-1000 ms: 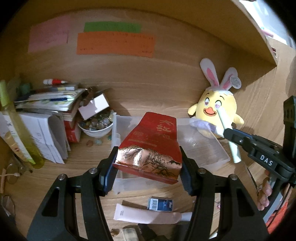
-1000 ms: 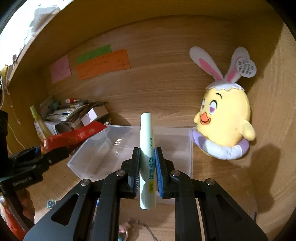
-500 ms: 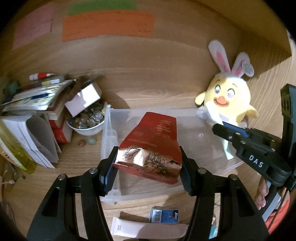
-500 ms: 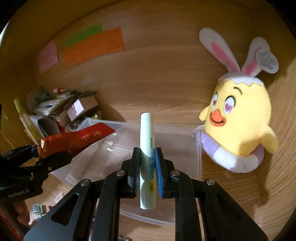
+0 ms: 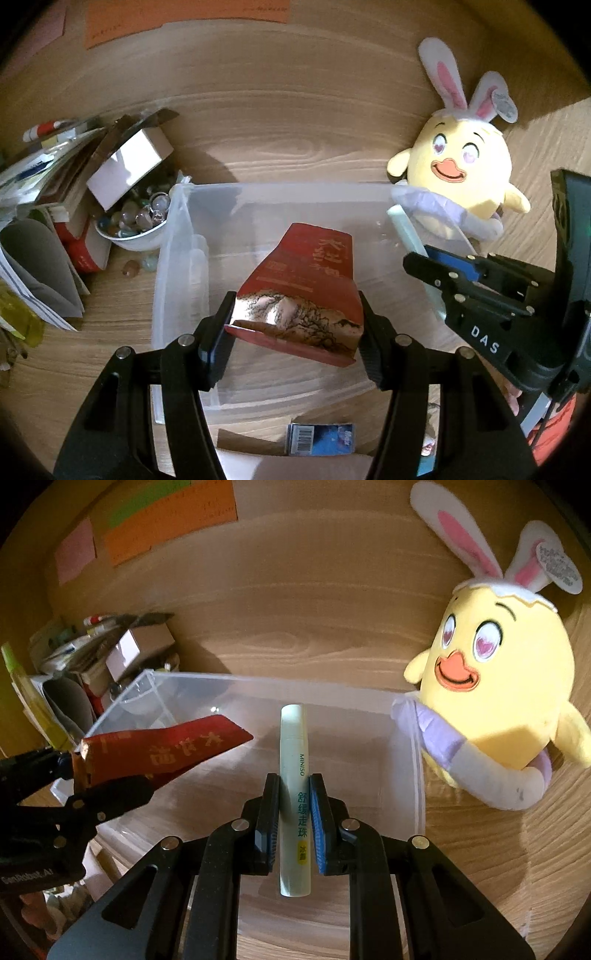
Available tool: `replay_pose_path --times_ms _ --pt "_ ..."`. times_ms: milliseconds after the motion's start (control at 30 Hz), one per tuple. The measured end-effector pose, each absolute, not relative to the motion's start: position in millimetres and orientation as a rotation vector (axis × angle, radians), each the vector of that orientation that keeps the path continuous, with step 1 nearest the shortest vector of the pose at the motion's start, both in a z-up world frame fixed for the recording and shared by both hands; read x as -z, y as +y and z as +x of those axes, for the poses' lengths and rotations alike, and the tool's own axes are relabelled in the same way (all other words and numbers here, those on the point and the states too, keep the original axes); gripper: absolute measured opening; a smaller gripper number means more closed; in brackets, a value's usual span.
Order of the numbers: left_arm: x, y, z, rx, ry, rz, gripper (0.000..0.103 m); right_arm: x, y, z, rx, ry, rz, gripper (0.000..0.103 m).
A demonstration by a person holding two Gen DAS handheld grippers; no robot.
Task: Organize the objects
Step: 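Carry the red packet and highlighter into the clear box and open both tools, then grasp the white tape roll with the left tool while the right tool grasps the pink keychain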
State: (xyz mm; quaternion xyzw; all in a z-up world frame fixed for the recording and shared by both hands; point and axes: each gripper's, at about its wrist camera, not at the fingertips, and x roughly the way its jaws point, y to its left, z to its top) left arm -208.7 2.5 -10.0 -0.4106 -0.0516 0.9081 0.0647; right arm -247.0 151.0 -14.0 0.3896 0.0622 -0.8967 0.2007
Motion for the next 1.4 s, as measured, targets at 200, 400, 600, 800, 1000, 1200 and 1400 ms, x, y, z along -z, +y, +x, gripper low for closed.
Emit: replay_pose_path --times_ms 200,400,600,800,1000,1200,1400 --pt "15 0 -212 -2.751 -0.164 -1.268 0.059 18 141 -243 2.490 0.236 1.100 0.014" --pt "9 7 -208 -2.778 -0.088 -1.247 0.059 20 137 -244 2.485 0.245 1.112 0.014" --pt "0 7 -200 -2.791 -0.068 -1.214 0.065 17 139 -243 2.476 0.243 1.121 0.014" --pt "-10 4 -186 -2.806 -0.083 -1.171 0.078 6 138 -234 2.484 0.248 1.094 0.015" --pt "-20 2 -170 -2.829 -0.084 -1.125 0.087 -13 144 -215 2.527 0.247 1.020 0.028" --pt "-31 0 -151 -2.840 -0.088 -1.071 0.096 -26 157 -191 2.574 0.237 0.965 0.047" --pt "-26 1 -132 -2.841 -0.067 -1.068 0.099 -27 172 -169 2.600 0.186 0.953 0.067"
